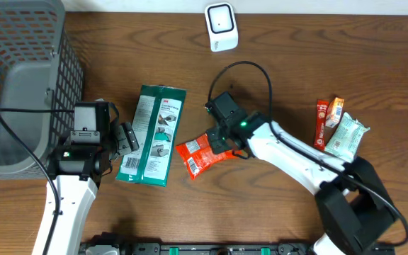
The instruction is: Scan the item barcode
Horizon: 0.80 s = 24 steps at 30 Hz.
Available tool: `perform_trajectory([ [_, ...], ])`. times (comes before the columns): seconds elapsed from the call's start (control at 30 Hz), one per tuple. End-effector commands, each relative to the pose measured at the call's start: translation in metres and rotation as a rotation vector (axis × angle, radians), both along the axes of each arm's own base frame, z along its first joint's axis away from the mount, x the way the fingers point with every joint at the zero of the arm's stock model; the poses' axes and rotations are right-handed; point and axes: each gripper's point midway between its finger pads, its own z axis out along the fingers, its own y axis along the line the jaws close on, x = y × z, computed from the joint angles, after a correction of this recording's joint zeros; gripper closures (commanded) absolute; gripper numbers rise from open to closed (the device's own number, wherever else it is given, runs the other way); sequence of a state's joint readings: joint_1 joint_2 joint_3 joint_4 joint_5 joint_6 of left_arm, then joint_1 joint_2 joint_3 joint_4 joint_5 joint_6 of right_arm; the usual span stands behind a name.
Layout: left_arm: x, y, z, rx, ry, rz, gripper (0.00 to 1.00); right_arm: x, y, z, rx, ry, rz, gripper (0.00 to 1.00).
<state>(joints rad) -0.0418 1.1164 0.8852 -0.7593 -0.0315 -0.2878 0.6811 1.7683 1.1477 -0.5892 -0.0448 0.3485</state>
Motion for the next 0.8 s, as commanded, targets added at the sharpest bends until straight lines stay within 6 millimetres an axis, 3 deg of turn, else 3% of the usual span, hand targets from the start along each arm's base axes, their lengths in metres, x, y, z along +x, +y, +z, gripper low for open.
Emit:
perform_trajectory([
  [0.0,0.003,0.001,0.005,-0.002,-0.012,0.008,0.15,-0.016,0.025,0.037,0.186,0.031,0.077,0.99],
  [0.07,0.003,0.001,0.005,-0.001,-0.012,0.009,0.15,-0.028,0.036,0.041,0.221,0.058,0.110,0.99],
  [0.17,0.003,0.001,0.005,-0.002,-0.012,0.008,0.15,-0.035,0.035,0.032,0.157,0.058,0.104,0.99],
  [0.3,0.002,0.001,0.005,-0.002,-0.012,0.008,0.15,-0.002,0.019,0.026,-0.002,-0.129,0.023,0.99],
  [0.5,0.002,0.001,0.005,-0.001,-0.012,0.009,0.15,0.046,0.045,0.026,0.080,-0.301,-0.023,0.99],
  [0.67,0.002,0.001,0.005,-0.001,-0.012,0.009,0.15,0.070,0.056,-0.005,0.108,-0.333,-0.045,0.99],
  [0.77,0.002,0.001,0.005,-0.002,-0.012,0.008,0.15,0.069,0.043,-0.023,0.063,-0.288,-0.058,0.99],
])
